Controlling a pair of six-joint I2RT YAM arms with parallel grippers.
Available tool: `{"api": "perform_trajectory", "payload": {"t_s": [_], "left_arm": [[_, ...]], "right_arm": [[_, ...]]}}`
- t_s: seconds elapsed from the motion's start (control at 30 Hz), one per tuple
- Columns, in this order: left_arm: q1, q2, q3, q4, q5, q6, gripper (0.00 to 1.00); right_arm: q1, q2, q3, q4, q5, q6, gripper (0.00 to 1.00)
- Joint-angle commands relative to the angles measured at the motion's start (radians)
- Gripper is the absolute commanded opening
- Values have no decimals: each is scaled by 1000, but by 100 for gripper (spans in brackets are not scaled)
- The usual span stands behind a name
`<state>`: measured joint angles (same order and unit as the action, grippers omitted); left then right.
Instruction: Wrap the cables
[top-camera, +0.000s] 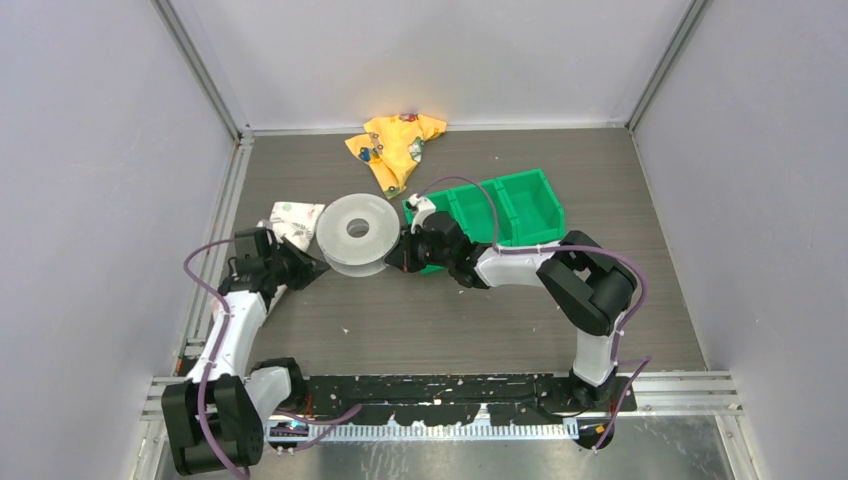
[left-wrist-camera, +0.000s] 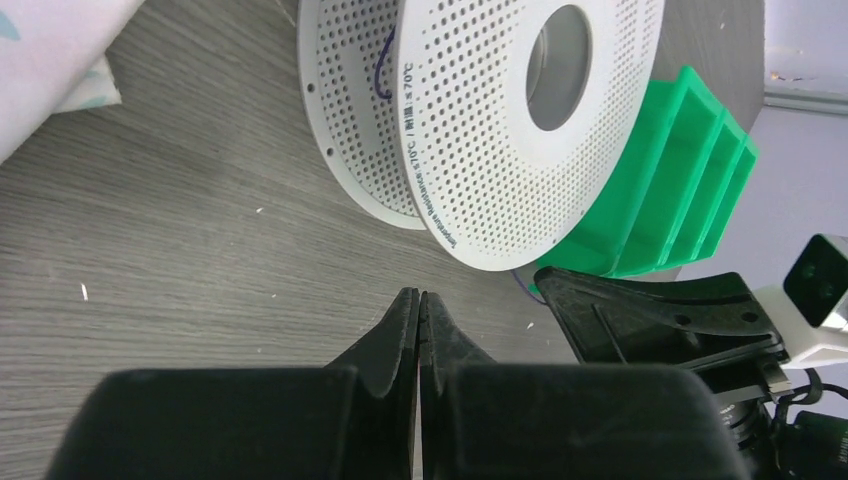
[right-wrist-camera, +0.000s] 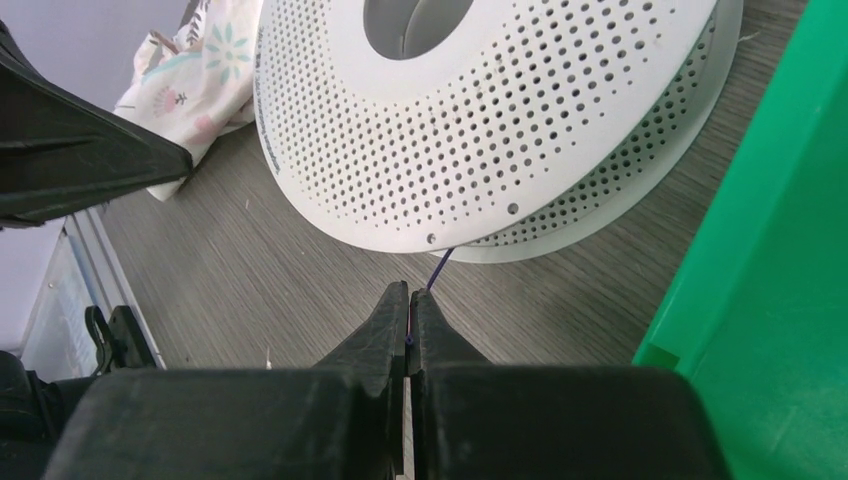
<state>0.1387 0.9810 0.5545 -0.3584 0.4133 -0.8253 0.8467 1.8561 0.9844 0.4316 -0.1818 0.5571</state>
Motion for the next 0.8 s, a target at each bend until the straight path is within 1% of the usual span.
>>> {"api": "perform_trajectory", "payload": {"t_s": [0.0,0.03,0.07,0.1,0.13,0.17,0.33,0.47,0.63,0.77], "left_arm": [[-1,13,13,-15,34,-5,1],[-2,10,11,-15,32,-6,1],[-2,4,8,-17,29,-6,1],[-1,-2,5,-16,24,-6,1],[-2,-5,5,-19,21,-6,1],[-2,-9,7,-21,19,-5,0],[-2,-6,43,-49,1,18,1],[-2,-5,110,-82,-17,41,1],[-1,2,199,-114,-27,65,0],[-13,7,256,-113,-36,94,1]], "right_arm": [[-2,-5,48,28,3,16,8],[-2,-6,49,23,10,16,15],[-2,-10,49,20,13,14,26],[-3,-14,49,15,19,14,35],[-2,-18,48,11,24,12,40],[-2,-20,48,7,27,12,43],[-2,-28,40,-5,37,7,47],[-2,-50,34,-24,54,-2,50],[-3,-141,35,-80,87,-36,51],[-2,-217,34,-176,124,-108,51]]}}
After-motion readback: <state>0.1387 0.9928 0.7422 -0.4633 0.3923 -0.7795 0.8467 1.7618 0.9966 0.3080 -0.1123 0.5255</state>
